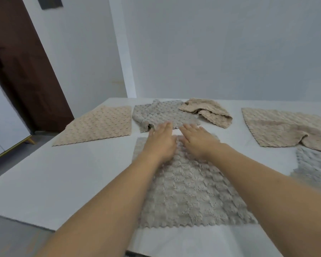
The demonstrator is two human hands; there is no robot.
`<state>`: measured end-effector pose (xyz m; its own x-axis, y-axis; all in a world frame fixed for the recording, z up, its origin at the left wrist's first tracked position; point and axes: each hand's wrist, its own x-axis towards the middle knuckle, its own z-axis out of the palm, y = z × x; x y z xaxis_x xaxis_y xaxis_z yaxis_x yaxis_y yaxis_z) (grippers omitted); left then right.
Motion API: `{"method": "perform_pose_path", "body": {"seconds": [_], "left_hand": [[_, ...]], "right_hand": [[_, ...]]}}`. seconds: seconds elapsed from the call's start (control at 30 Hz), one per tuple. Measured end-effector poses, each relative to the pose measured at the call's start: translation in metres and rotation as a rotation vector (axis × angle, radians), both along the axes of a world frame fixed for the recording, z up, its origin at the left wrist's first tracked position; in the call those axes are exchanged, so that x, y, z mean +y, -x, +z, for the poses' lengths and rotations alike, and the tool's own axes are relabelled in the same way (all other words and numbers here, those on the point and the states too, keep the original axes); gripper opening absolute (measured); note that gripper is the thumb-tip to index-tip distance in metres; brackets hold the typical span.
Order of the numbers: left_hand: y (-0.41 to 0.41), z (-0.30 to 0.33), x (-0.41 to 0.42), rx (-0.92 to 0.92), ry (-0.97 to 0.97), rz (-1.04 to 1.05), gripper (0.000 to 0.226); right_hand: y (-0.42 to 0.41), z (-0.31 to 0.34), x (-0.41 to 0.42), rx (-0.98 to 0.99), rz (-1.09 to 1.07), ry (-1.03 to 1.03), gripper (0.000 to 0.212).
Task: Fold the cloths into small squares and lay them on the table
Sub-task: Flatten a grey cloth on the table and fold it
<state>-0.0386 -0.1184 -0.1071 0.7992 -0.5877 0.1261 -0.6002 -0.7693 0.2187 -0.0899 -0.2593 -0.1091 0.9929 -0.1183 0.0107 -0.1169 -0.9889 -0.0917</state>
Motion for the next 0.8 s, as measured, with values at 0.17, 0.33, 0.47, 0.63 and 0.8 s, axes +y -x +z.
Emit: {"method": "perform_pose_path", "body": {"seconds": [0.17, 0.33, 0.47, 0.63, 0.8], "left_hand": [[-0.014, -0.041, 0.003, 0.071, -0.100, 0.068, 0.061], [-0.013, -0.039, 0.002, 0.074, -0.111, 0.053, 0.061], [-0.032, -0.037, 0.032, 0.069, -0.117, 0.085, 0.060], [-0.041, -0.034, 0.080, 0.138, -0.191, 0.179, 0.062], [-0.025, 0.003, 0.052, 0.124, -0.059, 0.208, 0.061]], "right_hand": [[-0.004, -0.032, -0.012, 0.076, -0.088, -0.041, 0.057], [-0.005, -0.031, -0.011, 0.066, -0.082, -0.040, 0.057], [0.011, -0.029, -0.035, 0.050, -0.107, -0.046, 0.057], [0.037, -0.025, -0.066, 0.156, -0.255, -0.021, 0.058], [0.035, 0.004, -0.039, 0.006, -0.223, 0.065, 0.057]]}}
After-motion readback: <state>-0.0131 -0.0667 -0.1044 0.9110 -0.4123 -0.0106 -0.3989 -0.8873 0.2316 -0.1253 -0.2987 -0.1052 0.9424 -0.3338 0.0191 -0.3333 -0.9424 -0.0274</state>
